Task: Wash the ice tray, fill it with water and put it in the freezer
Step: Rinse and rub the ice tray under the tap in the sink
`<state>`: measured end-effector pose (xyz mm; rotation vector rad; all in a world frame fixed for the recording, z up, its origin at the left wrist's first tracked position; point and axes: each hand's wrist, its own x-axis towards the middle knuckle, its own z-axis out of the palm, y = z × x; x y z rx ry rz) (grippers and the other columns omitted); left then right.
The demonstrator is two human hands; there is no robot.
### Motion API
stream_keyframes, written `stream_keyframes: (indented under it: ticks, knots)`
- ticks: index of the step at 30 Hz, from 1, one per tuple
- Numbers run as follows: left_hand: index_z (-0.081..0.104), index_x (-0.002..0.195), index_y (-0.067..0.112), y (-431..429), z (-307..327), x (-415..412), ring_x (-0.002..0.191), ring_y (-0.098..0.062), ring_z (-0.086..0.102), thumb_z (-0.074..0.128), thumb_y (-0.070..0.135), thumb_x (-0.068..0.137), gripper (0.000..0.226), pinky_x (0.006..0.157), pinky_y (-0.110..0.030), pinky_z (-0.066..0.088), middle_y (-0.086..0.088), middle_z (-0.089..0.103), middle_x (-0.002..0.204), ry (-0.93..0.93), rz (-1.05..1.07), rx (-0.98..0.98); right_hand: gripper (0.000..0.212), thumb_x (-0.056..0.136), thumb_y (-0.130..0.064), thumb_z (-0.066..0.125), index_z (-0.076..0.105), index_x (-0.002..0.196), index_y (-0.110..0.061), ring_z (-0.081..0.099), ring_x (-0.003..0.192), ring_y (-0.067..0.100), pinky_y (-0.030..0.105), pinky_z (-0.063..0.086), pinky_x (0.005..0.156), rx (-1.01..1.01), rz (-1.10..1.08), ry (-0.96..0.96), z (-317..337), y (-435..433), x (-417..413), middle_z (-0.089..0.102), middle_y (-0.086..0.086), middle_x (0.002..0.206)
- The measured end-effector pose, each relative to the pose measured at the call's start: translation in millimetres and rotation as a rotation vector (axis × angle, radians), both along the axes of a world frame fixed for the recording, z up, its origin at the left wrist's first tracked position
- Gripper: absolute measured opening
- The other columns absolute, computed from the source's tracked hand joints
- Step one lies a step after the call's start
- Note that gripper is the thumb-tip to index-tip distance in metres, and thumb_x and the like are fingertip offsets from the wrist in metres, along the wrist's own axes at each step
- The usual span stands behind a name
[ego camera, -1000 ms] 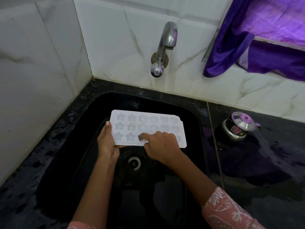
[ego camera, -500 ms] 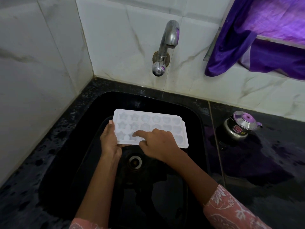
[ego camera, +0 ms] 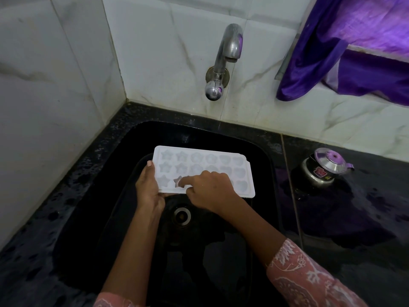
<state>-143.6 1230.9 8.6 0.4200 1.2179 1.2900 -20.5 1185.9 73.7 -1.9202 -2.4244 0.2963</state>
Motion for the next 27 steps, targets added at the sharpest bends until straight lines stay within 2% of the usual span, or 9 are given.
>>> stream_keyframes:
  ticks: [4, 9, 13, 15, 19, 21, 23, 25, 27]
  knots:
    - [0.061, 0.1, 0.017, 0, 0, 4, 0.079, -0.02, 0.067, 0.044, 0.036, 0.097, 0.026, 0.063, -0.038, 0.054, -0.003, 0.068, 0.09, 0.004, -0.016, 0.006, 0.036, 0.097, -0.027, 0.034, 0.052, 0.127, -0.035, 0.06, 0.09, 0.026, 0.028, 0.03, 0.067, 0.038, -0.004, -0.019, -2, 1, -4, 0.062, 0.006, 0.104]
    - [0.061, 0.107, 0.014, -1, 0, 3, 0.079, -0.02, 0.066, 0.044, 0.036, 0.097, 0.029, 0.063, -0.037, 0.054, -0.004, 0.068, 0.09, -0.003, 0.003, -0.001, 0.036, 0.096, -0.027, 0.035, 0.054, 0.126, -0.035, 0.059, 0.095, 0.026, 0.026, 0.033, 0.071, -0.017, -0.016, 0.031, -2, 4, -4, 0.061, 0.006, 0.11]
    - [0.06, 0.107, 0.014, 0, -2, 1, 0.077, -0.02, 0.067, 0.044, 0.036, 0.097, 0.029, 0.055, -0.033, 0.057, -0.004, 0.068, 0.09, 0.001, -0.006, -0.008, 0.036, 0.096, -0.028, 0.035, 0.053, 0.127, -0.036, 0.059, 0.098, 0.026, 0.027, 0.033, 0.072, -0.044, -0.001, 0.03, -2, 4, -4, 0.061, 0.006, 0.114]
    - [0.06, 0.107, 0.014, 1, -2, 0, 0.078, -0.02, 0.067, 0.045, 0.036, 0.097, 0.029, 0.058, -0.034, 0.056, -0.004, 0.068, 0.091, -0.002, -0.011, -0.011, 0.037, 0.096, -0.027, 0.035, 0.052, 0.127, -0.037, 0.059, 0.097, 0.026, 0.027, 0.033, 0.071, -0.041, 0.015, 0.03, -1, 2, -4, 0.062, 0.006, 0.113]
    - [0.061, 0.109, 0.015, 2, -2, 0, 0.082, -0.022, 0.067, 0.046, 0.037, 0.096, 0.03, 0.063, -0.038, 0.054, -0.006, 0.068, 0.095, -0.023, -0.015, -0.009, 0.036, 0.096, -0.026, 0.035, 0.054, 0.125, -0.035, 0.059, 0.09, 0.025, 0.026, 0.03, 0.068, -0.03, 0.004, 0.035, 1, 1, 0, 0.061, 0.006, 0.098]
    - [0.061, 0.112, 0.014, 4, -5, -2, 0.083, -0.022, 0.067, 0.045, 0.038, 0.096, 0.032, 0.062, -0.037, 0.055, -0.007, 0.069, 0.096, -0.033, -0.023, -0.019, 0.034, 0.096, -0.026, 0.034, 0.053, 0.124, -0.03, 0.056, 0.079, 0.024, 0.027, 0.028, 0.066, 0.009, -0.004, 0.034, 4, 2, -3, 0.051, 0.001, 0.077]
    - [0.062, 0.112, 0.014, 5, -8, -4, 0.083, -0.023, 0.068, 0.045, 0.039, 0.096, 0.035, 0.06, -0.036, 0.056, -0.008, 0.069, 0.099, -0.056, -0.041, -0.025, 0.033, 0.096, -0.027, 0.035, 0.05, 0.125, -0.029, 0.05, 0.071, 0.021, 0.026, 0.028, 0.065, 0.052, -0.016, 0.06, 8, 3, -7, 0.041, -0.002, 0.067]
    - [0.064, 0.109, 0.015, 6, -11, -5, 0.08, -0.022, 0.07, 0.046, 0.041, 0.095, 0.035, 0.061, -0.035, 0.055, -0.009, 0.07, 0.1, -0.063, -0.055, -0.028, 0.036, 0.095, -0.027, 0.036, 0.049, 0.128, -0.032, 0.055, 0.078, 0.025, 0.027, 0.03, 0.067, 0.056, -0.005, 0.09, 11, 4, -12, 0.05, 0.003, 0.077]
    - [0.065, 0.106, 0.016, 7, -14, -6, 0.075, -0.019, 0.07, 0.046, 0.042, 0.095, 0.033, 0.061, -0.034, 0.056, -0.008, 0.07, 0.099, -0.068, -0.055, -0.036, 0.039, 0.095, -0.026, 0.037, 0.047, 0.131, -0.035, 0.059, 0.091, 0.028, 0.027, 0.031, 0.069, 0.026, 0.035, 0.078, 11, 6, -19, 0.06, 0.009, 0.096]
